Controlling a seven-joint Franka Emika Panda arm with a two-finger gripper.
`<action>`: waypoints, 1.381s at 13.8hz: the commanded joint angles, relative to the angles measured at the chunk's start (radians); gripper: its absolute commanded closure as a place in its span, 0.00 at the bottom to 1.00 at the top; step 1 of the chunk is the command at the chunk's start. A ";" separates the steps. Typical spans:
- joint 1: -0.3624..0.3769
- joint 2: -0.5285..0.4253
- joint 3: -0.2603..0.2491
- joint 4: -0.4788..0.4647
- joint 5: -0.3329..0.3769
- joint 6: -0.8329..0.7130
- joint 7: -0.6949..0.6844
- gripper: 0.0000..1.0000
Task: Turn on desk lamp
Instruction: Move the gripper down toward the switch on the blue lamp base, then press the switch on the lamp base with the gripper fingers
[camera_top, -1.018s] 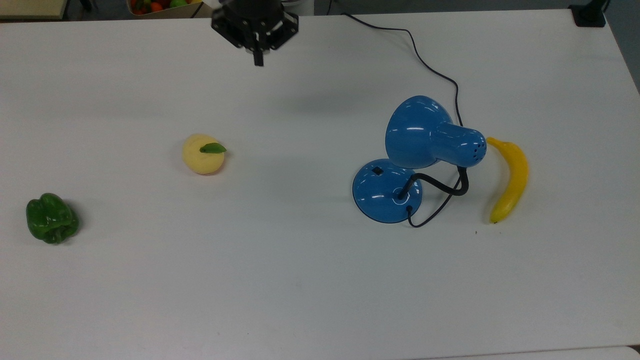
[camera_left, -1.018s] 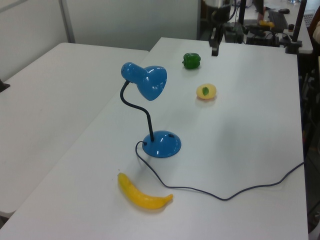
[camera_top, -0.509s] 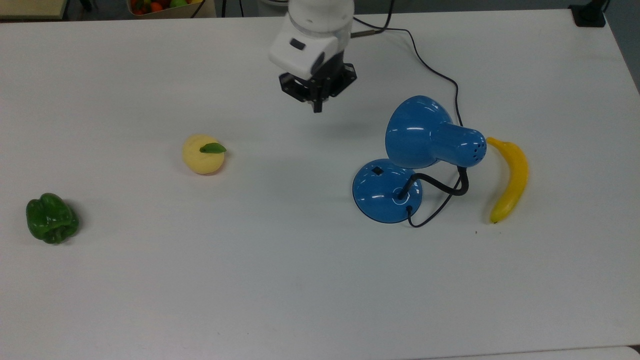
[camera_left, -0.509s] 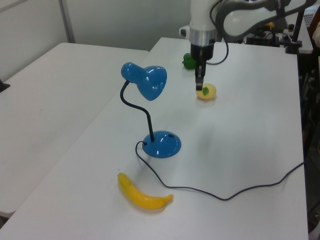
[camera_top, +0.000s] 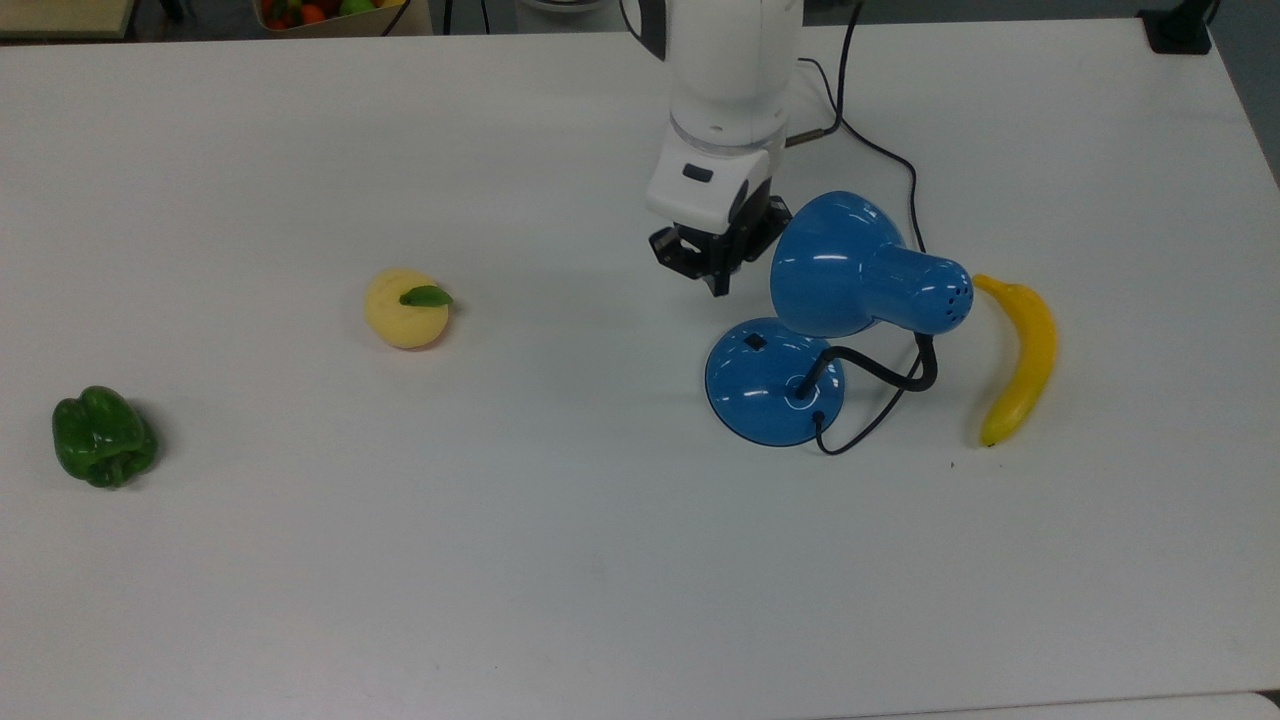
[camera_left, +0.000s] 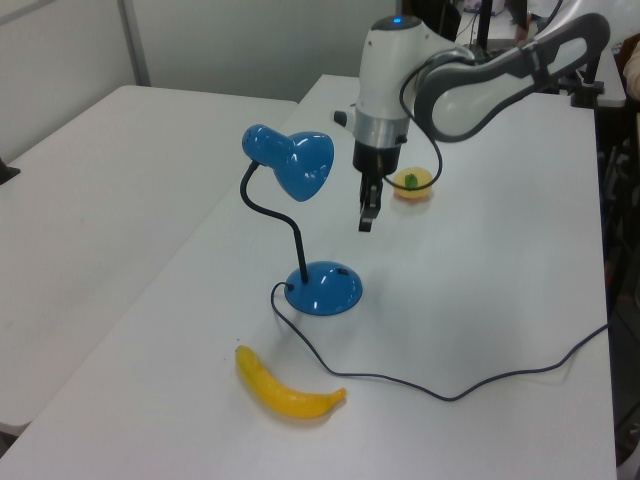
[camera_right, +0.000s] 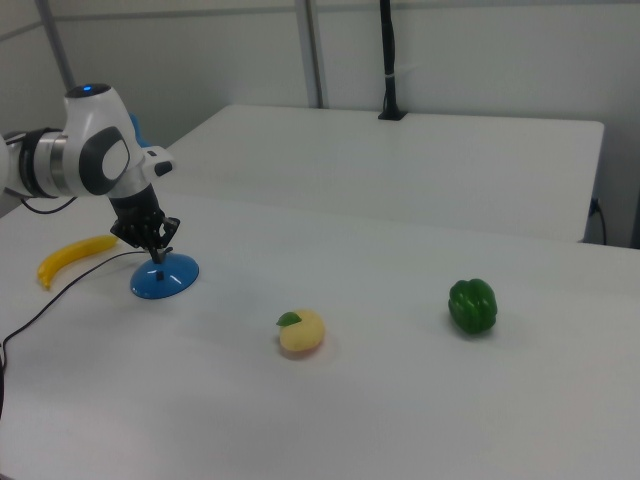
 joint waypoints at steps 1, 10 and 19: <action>0.030 0.053 -0.004 -0.007 0.001 0.123 -0.028 1.00; 0.056 0.116 -0.004 -0.004 -0.012 0.235 -0.022 1.00; 0.064 0.144 -0.005 -0.006 -0.016 0.295 -0.011 1.00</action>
